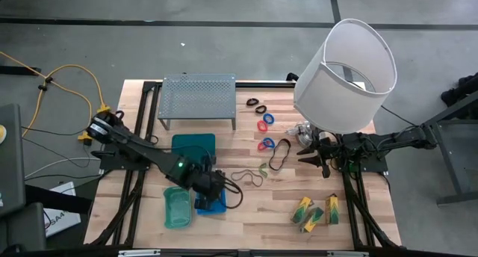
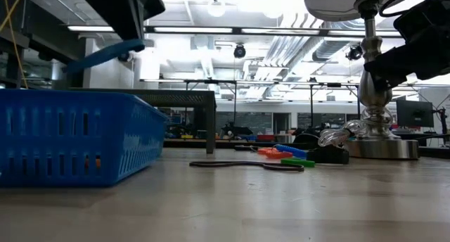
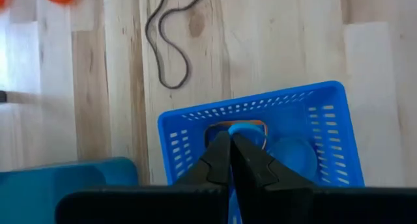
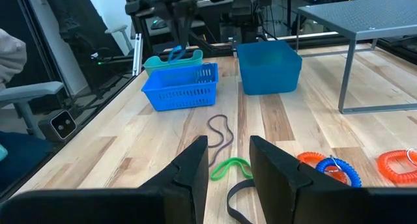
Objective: Pick & Place Office Desk Supplies
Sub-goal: Put the light blue rubber band into the bottom blue bin
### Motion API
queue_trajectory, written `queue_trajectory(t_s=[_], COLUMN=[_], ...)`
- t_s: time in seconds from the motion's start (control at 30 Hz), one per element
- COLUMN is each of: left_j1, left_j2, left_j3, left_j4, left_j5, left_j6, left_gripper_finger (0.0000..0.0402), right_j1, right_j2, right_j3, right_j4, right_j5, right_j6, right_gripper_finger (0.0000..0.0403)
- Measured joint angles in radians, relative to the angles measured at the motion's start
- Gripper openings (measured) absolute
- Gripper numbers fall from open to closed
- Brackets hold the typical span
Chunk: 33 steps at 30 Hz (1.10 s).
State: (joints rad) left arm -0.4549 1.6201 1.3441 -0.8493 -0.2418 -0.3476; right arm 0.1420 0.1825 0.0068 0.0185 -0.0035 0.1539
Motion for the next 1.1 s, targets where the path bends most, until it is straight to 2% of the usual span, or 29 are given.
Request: queue_trajectory(t_s=[0.27, 0.47, 0.83, 1.1], left_j1=[0.014, 0.014, 0.021, 0.021], left_j2=[0.074, 0.159, 0.159, 0.159], left_j3=[-0.036, -0.039, -0.038, -0.038], left_j4=[0.021, 0.043, 0.045, 0.046], left_j5=[-0.001, 0.058, 0.063, 0.063], left_j6=[-0.076, -0.132, -0.139, -0.157], left_gripper_finger=[0.0, 0.0, 0.0002, 0.0025], right_j1=[0.0, 0.0, 0.0, 0.0], right_j2=[0.0, 0.005, 0.008, 0.008], right_j3=[0.0, 0.0, 0.0, 0.0], right_j4=[0.001, 0.001, 0.0, 0.0], right_j5=[0.0, 0.0, 0.0, 0.0], right_j6=[0.0, 0.0, 0.0, 0.0], right_gripper_finger=[0.0101, 0.0101, 0.0101, 0.0101])
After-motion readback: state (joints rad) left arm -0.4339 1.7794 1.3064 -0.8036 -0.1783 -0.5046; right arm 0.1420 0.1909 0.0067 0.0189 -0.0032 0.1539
